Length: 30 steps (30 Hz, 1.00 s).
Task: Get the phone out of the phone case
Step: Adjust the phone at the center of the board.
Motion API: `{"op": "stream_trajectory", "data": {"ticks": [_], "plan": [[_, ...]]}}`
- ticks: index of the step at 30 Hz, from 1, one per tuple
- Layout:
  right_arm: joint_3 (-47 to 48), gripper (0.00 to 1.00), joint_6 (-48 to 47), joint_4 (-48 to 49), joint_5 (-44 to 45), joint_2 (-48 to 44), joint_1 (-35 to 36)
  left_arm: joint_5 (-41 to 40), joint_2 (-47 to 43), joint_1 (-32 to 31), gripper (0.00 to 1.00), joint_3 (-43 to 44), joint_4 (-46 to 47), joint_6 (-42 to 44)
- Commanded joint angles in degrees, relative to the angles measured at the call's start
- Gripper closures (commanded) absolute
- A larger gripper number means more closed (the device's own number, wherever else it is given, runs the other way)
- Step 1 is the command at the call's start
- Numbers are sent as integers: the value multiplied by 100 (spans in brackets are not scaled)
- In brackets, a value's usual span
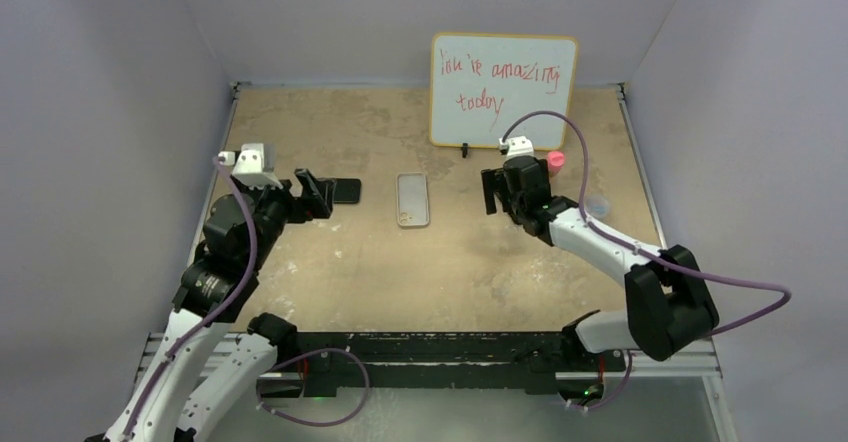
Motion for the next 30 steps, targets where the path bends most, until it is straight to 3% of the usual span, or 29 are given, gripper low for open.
{"op": "stream_trajectory", "data": {"ticks": [1, 12, 30], "plan": [[338, 1, 132, -509, -210, 152, -453, -290, -136, 15, 0, 107, -541, 860], [108, 1, 544, 246, -1433, 528, -1500, -1172, -483, -46, 1, -119, -749, 995], [458, 1, 296, 27, -2115, 1463, -1669, -1088, -527, -81, 1, -163, -714, 1038]]}}
